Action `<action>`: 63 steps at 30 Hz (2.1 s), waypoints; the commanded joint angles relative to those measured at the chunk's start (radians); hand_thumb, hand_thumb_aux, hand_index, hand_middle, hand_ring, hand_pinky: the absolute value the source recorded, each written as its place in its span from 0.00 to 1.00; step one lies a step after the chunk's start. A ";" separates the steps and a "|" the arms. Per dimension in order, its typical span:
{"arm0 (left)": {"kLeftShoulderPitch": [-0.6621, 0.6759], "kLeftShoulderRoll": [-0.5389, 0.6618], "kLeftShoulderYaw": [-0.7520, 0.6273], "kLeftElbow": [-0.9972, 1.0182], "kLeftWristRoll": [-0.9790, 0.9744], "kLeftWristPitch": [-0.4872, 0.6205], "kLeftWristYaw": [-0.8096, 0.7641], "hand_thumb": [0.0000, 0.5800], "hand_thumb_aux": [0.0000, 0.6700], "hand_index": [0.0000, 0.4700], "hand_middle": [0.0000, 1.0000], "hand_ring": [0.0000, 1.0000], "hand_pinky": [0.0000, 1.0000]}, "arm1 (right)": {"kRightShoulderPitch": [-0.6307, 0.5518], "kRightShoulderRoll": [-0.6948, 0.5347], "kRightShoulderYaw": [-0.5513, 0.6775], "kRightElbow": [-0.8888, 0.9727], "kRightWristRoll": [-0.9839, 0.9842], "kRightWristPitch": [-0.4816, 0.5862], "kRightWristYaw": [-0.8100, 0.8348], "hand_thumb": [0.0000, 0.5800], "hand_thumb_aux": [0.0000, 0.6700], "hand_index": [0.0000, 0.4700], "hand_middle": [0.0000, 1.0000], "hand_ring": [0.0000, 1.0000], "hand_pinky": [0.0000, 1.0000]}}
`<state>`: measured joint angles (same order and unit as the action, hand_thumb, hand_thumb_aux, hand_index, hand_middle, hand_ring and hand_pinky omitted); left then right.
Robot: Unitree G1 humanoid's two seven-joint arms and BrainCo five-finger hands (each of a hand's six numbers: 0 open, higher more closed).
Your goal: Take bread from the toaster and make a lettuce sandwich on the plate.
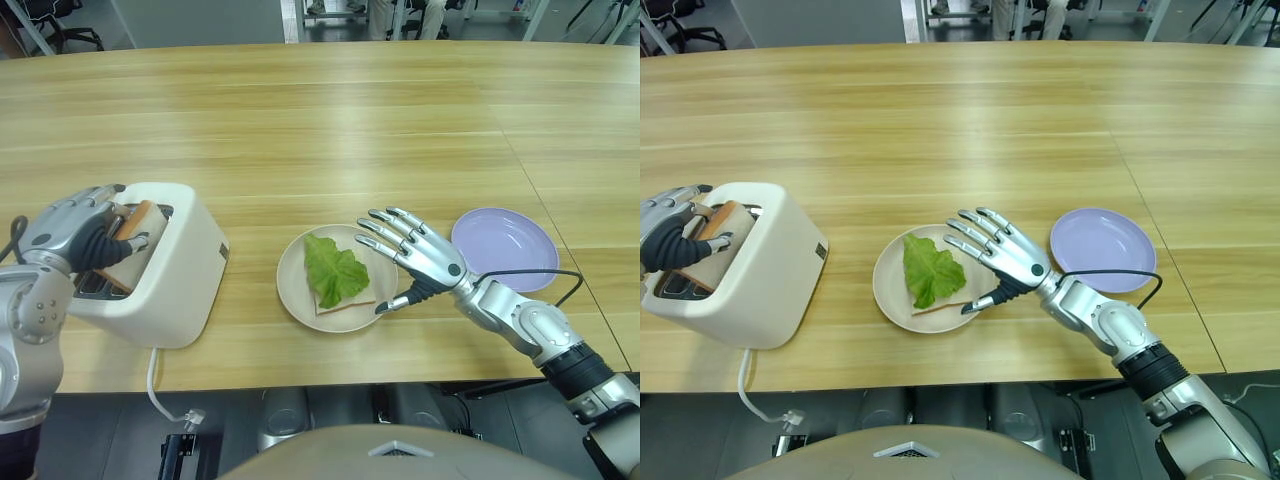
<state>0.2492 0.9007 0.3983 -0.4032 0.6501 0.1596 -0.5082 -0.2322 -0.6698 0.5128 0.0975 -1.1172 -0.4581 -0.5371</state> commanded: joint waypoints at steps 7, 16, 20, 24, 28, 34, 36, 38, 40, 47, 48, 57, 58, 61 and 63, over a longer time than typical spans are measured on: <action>-0.034 0.010 -0.007 0.005 -0.019 0.016 -0.042 1.00 1.00 0.98 0.00 0.00 0.00 | 0.010 0.020 -0.009 0.012 -0.010 0.002 -0.002 0.00 0.00 0.00 0.00 0.00 0.00; -0.096 0.045 0.047 -0.014 -0.072 0.008 -0.051 1.00 1.00 0.98 0.00 0.00 0.00 | 0.009 0.035 -0.006 0.026 -0.014 0.008 -0.008 0.00 0.00 0.00 0.00 0.00 0.00; -0.144 0.039 0.076 -0.054 -0.145 0.003 -0.063 1.00 1.00 0.98 0.00 0.00 0.00 | 0.006 0.043 -0.005 0.029 -0.017 0.010 -0.014 0.00 0.00 0.00 0.00 0.00 0.00; -0.182 0.049 0.107 -0.071 -0.188 0.002 -0.073 1.00 1.00 0.98 0.00 0.00 0.00 | 0.004 0.047 -0.004 0.029 -0.018 0.012 -0.016 0.00 0.00 0.00 0.00 0.00 0.00; -0.230 0.061 0.118 -0.070 -0.231 -0.005 -0.081 1.00 1.00 0.98 0.00 0.00 0.00 | 0.005 0.047 -0.009 0.024 -0.019 0.014 -0.017 0.00 0.00 0.00 0.00 0.00 0.00; -0.342 0.069 0.072 -0.068 -0.311 0.000 -0.087 1.00 1.00 0.98 0.00 0.00 0.00 | 0.007 0.044 -0.020 0.011 -0.013 0.023 -0.018 0.00 0.00 0.00 0.00 0.00 0.00; -0.383 0.070 0.044 -0.066 -0.336 0.004 -0.092 1.00 1.00 0.98 0.00 0.00 0.00 | 0.010 0.042 -0.029 0.006 -0.008 0.028 -0.018 0.00 0.00 0.00 0.00 0.00 0.00; -0.423 0.065 0.009 -0.057 -0.365 0.004 -0.100 1.00 1.00 0.98 0.00 0.00 0.00 | 0.016 0.035 -0.041 -0.002 -0.002 0.032 -0.018 0.00 0.00 0.00 0.00 0.00 0.00; -0.456 0.056 -0.029 -0.048 -0.391 0.003 -0.108 1.00 1.00 0.98 0.00 0.00 0.00 | 0.023 0.026 -0.059 -0.011 0.003 0.039 -0.017 0.00 0.00 0.00 0.00 0.00 0.00; -0.595 -0.053 -0.313 0.035 -0.520 -0.011 -0.226 1.00 1.00 0.98 0.00 0.00 0.00 | 0.024 -0.038 -0.247 -0.040 0.090 0.099 -0.019 0.00 0.00 0.00 0.00 0.00 0.00; -0.610 -0.072 -0.354 0.058 -0.526 -0.020 -0.242 1.00 1.00 0.98 0.00 0.00 0.00 | 0.019 -0.044 -0.277 -0.035 0.105 0.109 -0.021 0.00 0.00 0.00 0.00 0.00 0.00; -0.754 -0.252 -0.625 0.367 -0.542 -0.138 -0.368 1.00 1.00 0.98 0.00 0.00 0.00 | 0.017 -0.066 -0.419 -0.043 0.162 0.152 -0.030 0.00 0.00 0.00 0.00 0.00 0.00; -0.759 -0.270 -0.649 0.394 -0.540 -0.151 -0.382 1.00 1.00 0.98 0.00 0.00 0.00 | 0.018 -0.066 -0.419 -0.041 0.163 0.149 -0.031 0.00 0.00 0.00 0.00 0.00 0.00; -0.781 -0.315 -0.711 0.479 -0.515 -0.205 -0.407 1.00 1.00 0.98 0.00 0.00 0.00 | 0.024 -0.058 -0.409 -0.043 0.159 0.144 -0.028 0.00 0.00 0.00 0.00 0.00 0.00; -0.801 -0.342 -0.737 0.533 -0.511 -0.244 -0.417 1.00 1.00 0.98 0.00 0.00 0.00 | 0.029 -0.051 -0.403 -0.051 0.155 0.146 -0.025 0.00 0.00 0.00 0.00 0.00 0.00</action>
<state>-0.5239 0.5715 -0.3132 0.0787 0.1263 -0.0439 -0.9070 -0.2159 -0.7283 0.1064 0.0634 -0.9639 -0.3093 -0.5694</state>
